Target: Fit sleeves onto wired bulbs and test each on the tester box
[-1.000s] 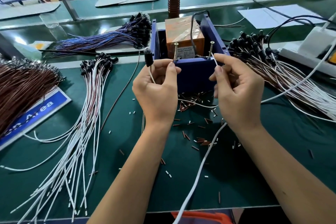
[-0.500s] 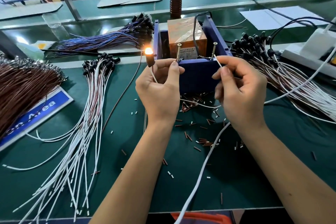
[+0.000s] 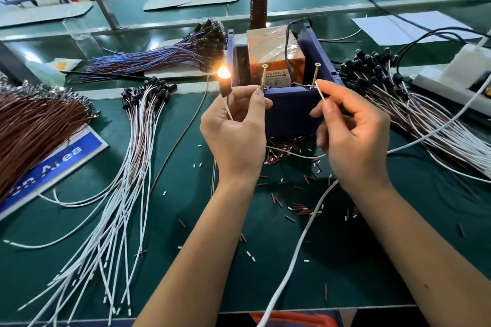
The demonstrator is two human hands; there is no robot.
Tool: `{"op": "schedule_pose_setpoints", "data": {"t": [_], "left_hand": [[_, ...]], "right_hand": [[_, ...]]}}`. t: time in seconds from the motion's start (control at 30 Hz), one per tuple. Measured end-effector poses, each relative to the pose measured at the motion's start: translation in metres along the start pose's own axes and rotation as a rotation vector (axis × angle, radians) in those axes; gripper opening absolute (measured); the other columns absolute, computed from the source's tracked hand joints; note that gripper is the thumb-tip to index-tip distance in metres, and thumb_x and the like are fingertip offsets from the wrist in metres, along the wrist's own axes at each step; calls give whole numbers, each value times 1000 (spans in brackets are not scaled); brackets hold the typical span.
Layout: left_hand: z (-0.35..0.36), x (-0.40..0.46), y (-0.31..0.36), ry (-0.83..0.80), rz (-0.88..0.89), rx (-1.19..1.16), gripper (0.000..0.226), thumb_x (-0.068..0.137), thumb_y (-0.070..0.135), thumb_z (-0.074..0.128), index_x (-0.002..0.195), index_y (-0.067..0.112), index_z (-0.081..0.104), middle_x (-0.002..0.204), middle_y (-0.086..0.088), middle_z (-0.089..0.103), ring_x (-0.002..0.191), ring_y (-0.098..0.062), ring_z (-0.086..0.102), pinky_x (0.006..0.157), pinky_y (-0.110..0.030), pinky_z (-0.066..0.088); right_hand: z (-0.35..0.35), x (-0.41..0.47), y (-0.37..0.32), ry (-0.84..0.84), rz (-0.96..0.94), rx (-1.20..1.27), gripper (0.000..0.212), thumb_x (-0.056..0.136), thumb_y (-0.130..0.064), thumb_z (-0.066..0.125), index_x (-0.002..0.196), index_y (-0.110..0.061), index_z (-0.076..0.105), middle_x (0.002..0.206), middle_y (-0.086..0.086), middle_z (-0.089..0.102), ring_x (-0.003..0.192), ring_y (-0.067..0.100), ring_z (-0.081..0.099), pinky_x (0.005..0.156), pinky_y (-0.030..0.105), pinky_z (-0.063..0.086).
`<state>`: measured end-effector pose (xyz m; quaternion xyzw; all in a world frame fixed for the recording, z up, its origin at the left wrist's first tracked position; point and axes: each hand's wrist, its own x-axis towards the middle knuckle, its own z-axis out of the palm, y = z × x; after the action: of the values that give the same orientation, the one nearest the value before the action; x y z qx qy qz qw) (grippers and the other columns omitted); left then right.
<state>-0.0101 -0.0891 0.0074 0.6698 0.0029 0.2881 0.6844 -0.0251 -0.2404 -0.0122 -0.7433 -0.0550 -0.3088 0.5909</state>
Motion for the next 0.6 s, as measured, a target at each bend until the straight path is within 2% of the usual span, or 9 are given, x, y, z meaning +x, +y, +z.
{"op": "schedule_pose_setpoints", "data": {"t": [0.23, 0.4, 0.5, 0.6], "left_hand": [[0, 0, -1, -1, -7, -10, 15, 95, 7, 71, 86, 19, 74, 76, 0, 77, 77, -21, 75, 80, -39, 62], [3, -4, 10, 62, 66, -108, 15, 95, 0, 69, 85, 11, 72, 74, -1, 75, 72, -18, 72, 74, -26, 56], [19, -10, 28, -71, 99, -187, 9, 95, -2, 68, 88, 2, 71, 75, -8, 75, 70, -17, 72, 73, -24, 55], [50, -19, 50, -238, 70, -288, 6, 95, -5, 67, 90, -4, 70, 76, -13, 75, 69, -14, 71, 70, -21, 54]], "right_hand": [[-1, 0, -1, 5, 10, -9, 29, 107, -7, 54, 130, -11, 71, 86, -5, 70, 49, 12, 56, 48, 19, 46], [-6, 2, -4, 50, 8, 63, 22, 105, -7, 56, 118, -18, 71, 86, 0, 72, 48, 17, 57, 49, 24, 47], [-24, 7, -12, 113, -10, 103, 18, 105, -9, 56, 106, -24, 66, 87, 3, 71, 48, 22, 58, 47, 25, 45], [-61, 16, -25, 199, -34, 88, 18, 103, -12, 58, 98, -24, 70, 85, 3, 71, 49, 21, 58, 43, 24, 41]]}}
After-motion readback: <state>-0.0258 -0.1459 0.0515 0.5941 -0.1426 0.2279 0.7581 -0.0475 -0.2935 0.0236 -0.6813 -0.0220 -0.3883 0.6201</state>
